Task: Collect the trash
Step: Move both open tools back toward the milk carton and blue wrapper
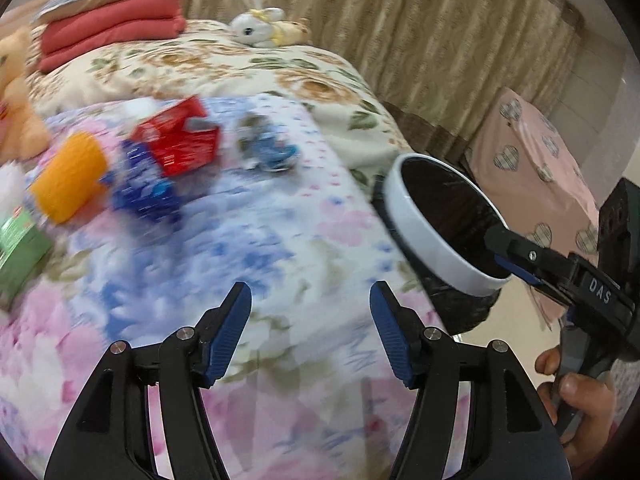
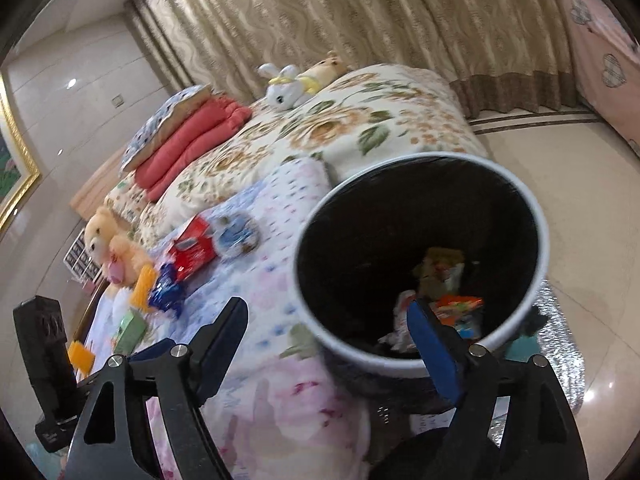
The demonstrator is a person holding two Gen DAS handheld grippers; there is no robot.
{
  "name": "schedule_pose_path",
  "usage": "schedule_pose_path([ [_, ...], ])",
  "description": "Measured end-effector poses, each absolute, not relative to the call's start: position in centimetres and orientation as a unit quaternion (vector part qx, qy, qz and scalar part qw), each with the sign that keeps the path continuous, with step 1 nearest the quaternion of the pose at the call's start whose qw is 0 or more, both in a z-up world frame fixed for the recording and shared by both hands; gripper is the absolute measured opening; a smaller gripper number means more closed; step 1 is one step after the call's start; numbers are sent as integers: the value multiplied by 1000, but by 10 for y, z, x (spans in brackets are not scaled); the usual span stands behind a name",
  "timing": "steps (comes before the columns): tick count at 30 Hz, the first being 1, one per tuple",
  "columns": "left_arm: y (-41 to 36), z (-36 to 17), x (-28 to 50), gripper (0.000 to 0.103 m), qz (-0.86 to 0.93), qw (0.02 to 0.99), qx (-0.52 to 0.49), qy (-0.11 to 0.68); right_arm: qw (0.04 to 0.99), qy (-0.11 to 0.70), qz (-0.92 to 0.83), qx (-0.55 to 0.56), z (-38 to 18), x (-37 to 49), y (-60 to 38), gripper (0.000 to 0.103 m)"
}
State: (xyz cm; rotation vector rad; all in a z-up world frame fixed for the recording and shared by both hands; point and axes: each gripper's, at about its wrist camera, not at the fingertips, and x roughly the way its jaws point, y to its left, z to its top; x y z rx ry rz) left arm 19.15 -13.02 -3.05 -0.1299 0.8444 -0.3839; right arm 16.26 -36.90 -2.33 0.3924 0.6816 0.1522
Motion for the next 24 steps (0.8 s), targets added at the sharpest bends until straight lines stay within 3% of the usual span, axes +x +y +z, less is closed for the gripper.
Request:
schedule_pose_path([
  [24, 8, -49, 162, 70, -64, 908, -116, 397, 904, 363, 187, 126, -35, 183, -229, 88],
])
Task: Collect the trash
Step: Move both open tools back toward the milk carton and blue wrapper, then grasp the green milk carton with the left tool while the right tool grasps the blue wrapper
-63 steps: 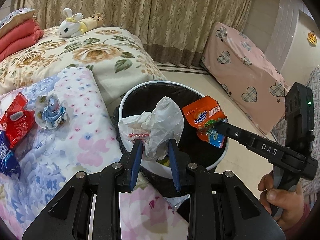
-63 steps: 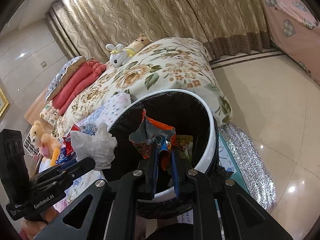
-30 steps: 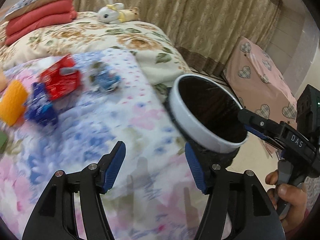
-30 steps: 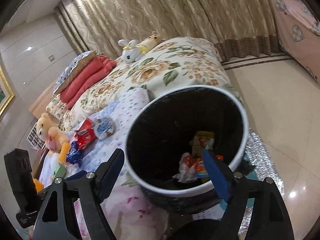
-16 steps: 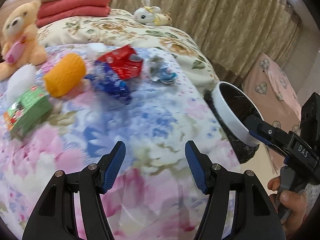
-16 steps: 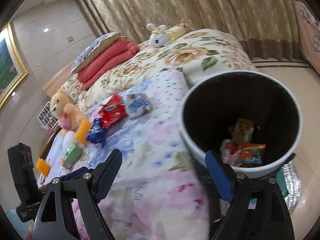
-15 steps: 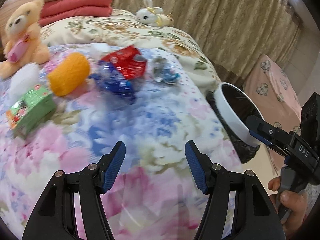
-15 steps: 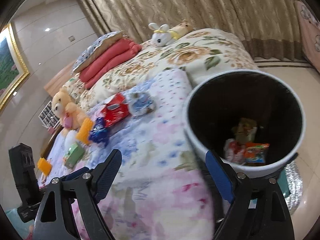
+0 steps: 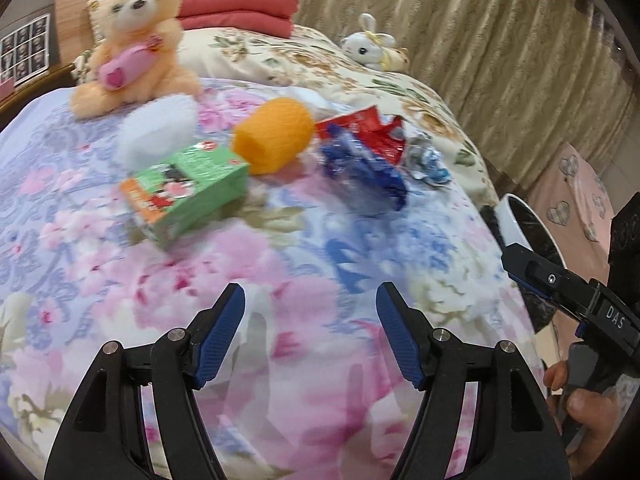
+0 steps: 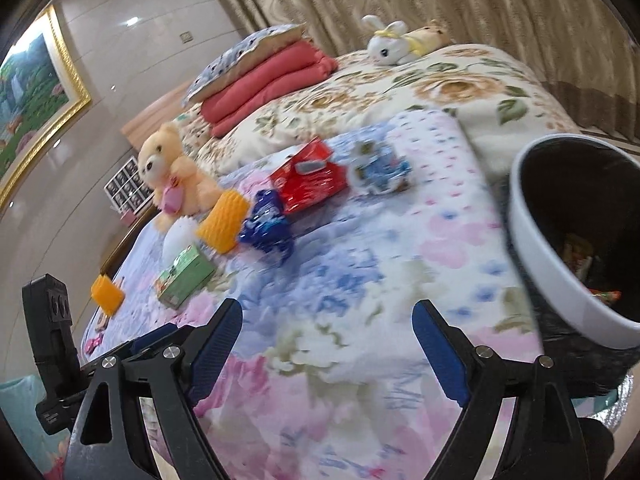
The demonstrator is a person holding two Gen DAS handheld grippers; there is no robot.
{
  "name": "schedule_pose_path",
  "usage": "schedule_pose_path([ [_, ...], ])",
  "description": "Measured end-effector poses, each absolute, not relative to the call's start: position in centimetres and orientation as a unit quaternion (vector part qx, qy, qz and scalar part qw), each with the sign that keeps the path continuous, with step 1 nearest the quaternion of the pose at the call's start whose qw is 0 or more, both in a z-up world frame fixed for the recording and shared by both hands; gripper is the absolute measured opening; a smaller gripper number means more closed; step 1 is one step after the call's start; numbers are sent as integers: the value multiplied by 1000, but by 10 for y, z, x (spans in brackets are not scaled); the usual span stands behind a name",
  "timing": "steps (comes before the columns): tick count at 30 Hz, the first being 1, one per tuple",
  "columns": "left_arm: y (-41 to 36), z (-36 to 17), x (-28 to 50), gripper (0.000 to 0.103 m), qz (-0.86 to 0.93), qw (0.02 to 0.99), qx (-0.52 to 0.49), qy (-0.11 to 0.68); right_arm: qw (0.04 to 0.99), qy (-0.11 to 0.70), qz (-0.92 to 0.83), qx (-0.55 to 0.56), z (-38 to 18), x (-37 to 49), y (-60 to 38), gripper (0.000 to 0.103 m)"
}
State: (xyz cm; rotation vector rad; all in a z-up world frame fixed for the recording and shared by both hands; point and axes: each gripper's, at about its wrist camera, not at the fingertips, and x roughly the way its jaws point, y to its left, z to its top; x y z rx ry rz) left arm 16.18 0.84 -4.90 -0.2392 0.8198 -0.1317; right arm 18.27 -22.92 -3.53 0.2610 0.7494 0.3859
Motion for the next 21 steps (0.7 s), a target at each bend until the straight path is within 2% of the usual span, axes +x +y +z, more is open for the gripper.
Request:
schedule_pose_path([
  [9, 41, -55, 163, 70, -30, 909, -125, 395, 898, 372, 210, 110, -41, 197, -196, 89],
  [21, 75, -56, 187, 77, 2, 913, -102, 396, 892, 382, 217, 104, -48, 222, -173, 89],
])
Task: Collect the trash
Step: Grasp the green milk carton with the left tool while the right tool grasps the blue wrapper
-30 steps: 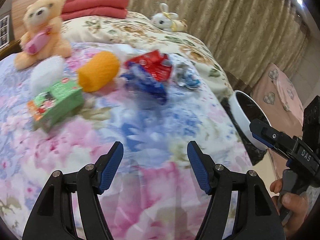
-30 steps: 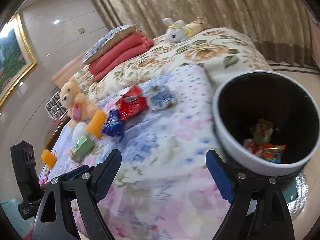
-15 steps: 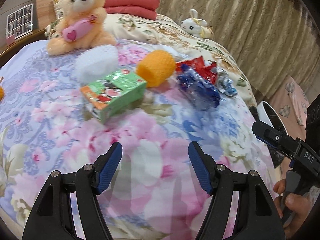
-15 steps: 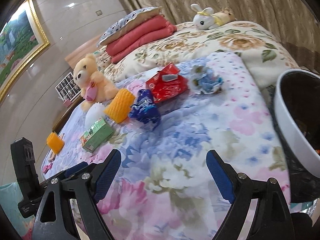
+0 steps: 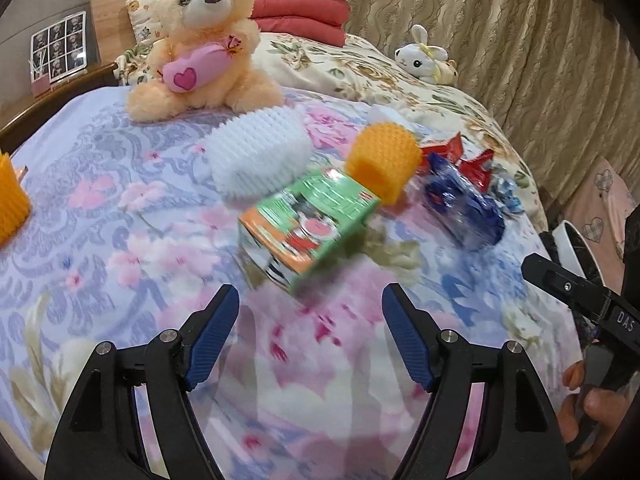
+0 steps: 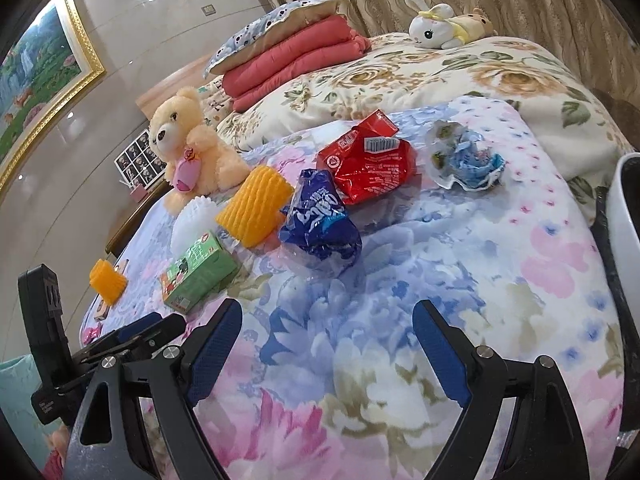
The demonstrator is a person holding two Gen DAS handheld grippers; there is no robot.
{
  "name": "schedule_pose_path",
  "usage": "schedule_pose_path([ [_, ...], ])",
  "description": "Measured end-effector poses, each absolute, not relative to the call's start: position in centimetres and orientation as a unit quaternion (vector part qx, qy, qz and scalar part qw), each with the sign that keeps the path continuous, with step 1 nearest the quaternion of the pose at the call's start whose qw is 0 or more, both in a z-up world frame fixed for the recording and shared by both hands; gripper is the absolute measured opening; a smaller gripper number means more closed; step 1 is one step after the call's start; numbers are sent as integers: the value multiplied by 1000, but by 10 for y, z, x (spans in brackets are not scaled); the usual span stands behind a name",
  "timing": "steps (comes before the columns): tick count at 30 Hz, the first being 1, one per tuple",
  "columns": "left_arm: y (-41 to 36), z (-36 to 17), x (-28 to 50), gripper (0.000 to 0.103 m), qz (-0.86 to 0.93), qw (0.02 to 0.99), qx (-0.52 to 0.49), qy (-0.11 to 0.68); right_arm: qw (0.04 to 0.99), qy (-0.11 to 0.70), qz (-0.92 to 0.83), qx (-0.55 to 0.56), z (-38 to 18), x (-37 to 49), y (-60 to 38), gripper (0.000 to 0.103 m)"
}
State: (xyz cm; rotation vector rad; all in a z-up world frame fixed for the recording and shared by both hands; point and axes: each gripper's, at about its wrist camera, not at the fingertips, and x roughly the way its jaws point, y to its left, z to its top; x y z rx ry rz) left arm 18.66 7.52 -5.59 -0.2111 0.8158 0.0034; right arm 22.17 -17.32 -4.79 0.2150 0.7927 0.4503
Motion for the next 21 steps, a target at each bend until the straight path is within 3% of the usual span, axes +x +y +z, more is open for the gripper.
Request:
schedule_pose_path([
  [18, 85, -60, 226, 78, -18, 910, -76, 407, 893, 386, 216, 81, -54, 268, -140, 88],
  [19, 83, -61, 225, 67, -22, 911, -71, 407, 894, 385, 216, 79, -54, 268, -139, 81],
  [20, 82, -62, 225, 57, -25, 910, -68, 409, 894, 385, 215, 74, -55, 268, -138, 66],
  [21, 81, -62, 225, 56, -28, 908, -67, 412, 895, 387, 212, 68, -55, 267, -138, 57],
])
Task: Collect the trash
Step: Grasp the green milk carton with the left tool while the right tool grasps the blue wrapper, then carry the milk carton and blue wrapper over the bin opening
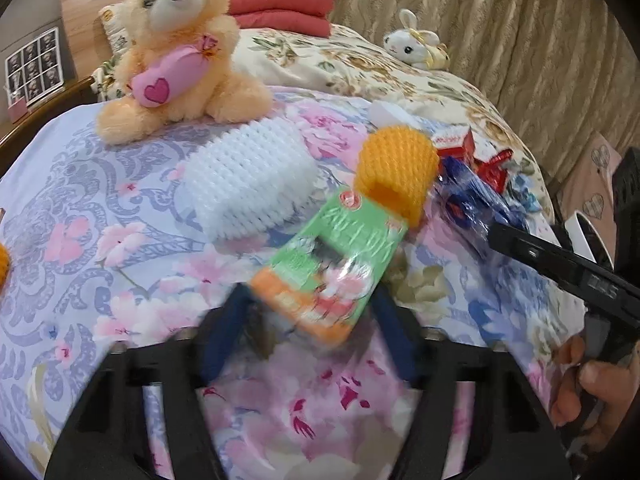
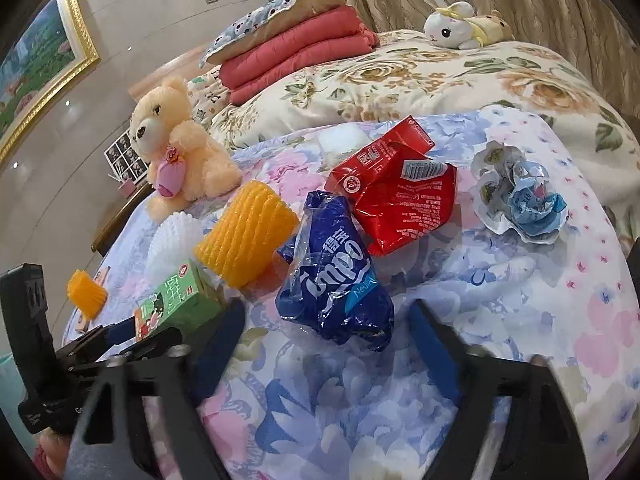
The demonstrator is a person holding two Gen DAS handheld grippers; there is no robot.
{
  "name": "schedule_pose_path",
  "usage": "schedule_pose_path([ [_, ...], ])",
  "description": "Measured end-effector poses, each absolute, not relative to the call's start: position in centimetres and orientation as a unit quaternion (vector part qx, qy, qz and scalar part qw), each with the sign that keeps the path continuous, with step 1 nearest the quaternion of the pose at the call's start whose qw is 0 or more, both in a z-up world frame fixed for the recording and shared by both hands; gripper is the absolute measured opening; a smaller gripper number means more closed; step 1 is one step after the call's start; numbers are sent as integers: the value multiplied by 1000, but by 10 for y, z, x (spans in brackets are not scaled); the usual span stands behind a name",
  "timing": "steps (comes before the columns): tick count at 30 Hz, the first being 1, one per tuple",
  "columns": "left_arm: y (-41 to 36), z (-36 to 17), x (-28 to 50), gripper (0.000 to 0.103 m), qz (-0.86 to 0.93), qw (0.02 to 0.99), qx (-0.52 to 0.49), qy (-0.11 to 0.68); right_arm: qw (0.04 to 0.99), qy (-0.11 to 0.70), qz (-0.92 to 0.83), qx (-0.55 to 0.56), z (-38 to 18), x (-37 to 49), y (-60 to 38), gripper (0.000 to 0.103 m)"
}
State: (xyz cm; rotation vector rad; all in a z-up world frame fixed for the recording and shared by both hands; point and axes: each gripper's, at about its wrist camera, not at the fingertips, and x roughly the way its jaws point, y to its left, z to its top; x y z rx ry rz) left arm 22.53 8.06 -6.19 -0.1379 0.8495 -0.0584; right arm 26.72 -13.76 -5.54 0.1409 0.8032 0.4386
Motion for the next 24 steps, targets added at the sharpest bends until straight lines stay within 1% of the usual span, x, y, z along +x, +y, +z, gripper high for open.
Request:
schedule_pose_path([
  [1, 79, -62, 224, 55, -28, 909, -63, 411, 895, 389, 209, 66, -56, 266, -138, 50],
  [4, 75, -57, 213, 55, -31, 916, -57, 396, 896, 380, 217, 75, -55, 258, -143, 47],
  [12, 57, -55, 187, 54, -45, 918, -67, 388, 896, 369, 226, 97, -50, 228, -166, 46],
  [24, 1, -39, 177, 54, -102, 922, -60, 370, 907, 355, 195, 117, -39, 192, -217, 46],
])
